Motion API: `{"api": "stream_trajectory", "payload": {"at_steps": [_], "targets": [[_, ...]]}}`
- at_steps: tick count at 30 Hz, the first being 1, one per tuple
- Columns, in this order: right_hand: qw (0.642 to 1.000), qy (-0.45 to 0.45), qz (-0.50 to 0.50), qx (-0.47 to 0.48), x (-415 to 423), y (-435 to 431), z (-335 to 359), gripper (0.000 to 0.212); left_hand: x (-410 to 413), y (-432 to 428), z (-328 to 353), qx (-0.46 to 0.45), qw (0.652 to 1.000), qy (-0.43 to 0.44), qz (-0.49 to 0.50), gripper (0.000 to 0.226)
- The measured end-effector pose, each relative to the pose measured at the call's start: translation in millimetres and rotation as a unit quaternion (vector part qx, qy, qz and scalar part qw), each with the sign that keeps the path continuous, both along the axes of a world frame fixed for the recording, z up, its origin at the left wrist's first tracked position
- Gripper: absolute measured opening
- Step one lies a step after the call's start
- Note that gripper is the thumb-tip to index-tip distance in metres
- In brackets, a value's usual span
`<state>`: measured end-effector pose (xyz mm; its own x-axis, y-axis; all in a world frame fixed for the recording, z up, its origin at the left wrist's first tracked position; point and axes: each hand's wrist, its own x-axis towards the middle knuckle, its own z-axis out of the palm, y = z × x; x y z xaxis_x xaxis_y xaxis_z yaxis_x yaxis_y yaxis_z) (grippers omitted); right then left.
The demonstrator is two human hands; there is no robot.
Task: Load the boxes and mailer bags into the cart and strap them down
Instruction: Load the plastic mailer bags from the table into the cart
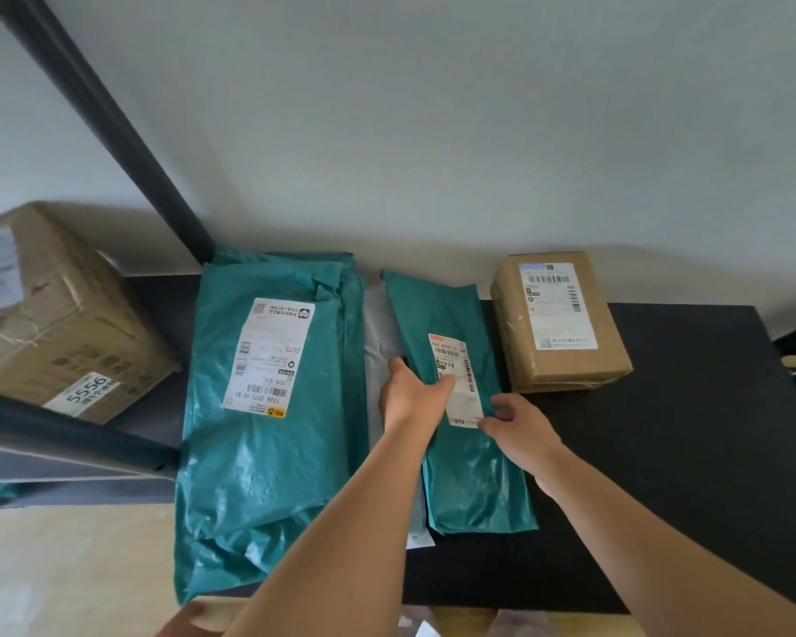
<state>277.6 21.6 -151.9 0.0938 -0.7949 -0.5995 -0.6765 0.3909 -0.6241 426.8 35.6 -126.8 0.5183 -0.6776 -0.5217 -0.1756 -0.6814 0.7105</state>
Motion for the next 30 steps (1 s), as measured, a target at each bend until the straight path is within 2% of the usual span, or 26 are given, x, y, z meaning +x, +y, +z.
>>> {"api": "stream_trajectory", "payload": {"at_steps": [4, 9, 15, 18, 24, 27, 30], "targets": [[1.0, -0.007, 0.023, 0.008, 1, 5, 4, 0.048, -6, 0, -2, 0.024, 0.999, 0.013, -0.017, 0.034], [0.999, -0.016, 0.016, 0.026, -1, 5, 12, 0.047, -6, 3, 0, 0.024, 0.999, -0.013, -0.037, 0.022], [0.999, -0.036, -0.016, 0.02, -5, 4, 19, 0.039, -6, 5, 19, 0.014, 0.997, -0.07, -0.013, 0.013], [0.998, -0.047, -0.028, 0.011, -2, 3, 26, 0.043, -3, 5, 32, 0.008, 0.994, -0.104, 0.004, 0.011], [0.975, -0.203, -0.085, 0.019, 7, 8, 54, 0.04, 4, 10, 49, -0.041, 0.986, -0.147, 0.061, 0.025], [0.949, -0.296, -0.11, 0.017, 5, 13, 72, 0.034, 0, 11, 55, -0.085, 0.985, -0.136, 0.06, 0.024], [0.932, -0.332, -0.144, 0.009, -1, 19, 82, 0.029, -15, 12, 59, -0.133, 0.983, -0.12, 0.046, 0.025]]}}
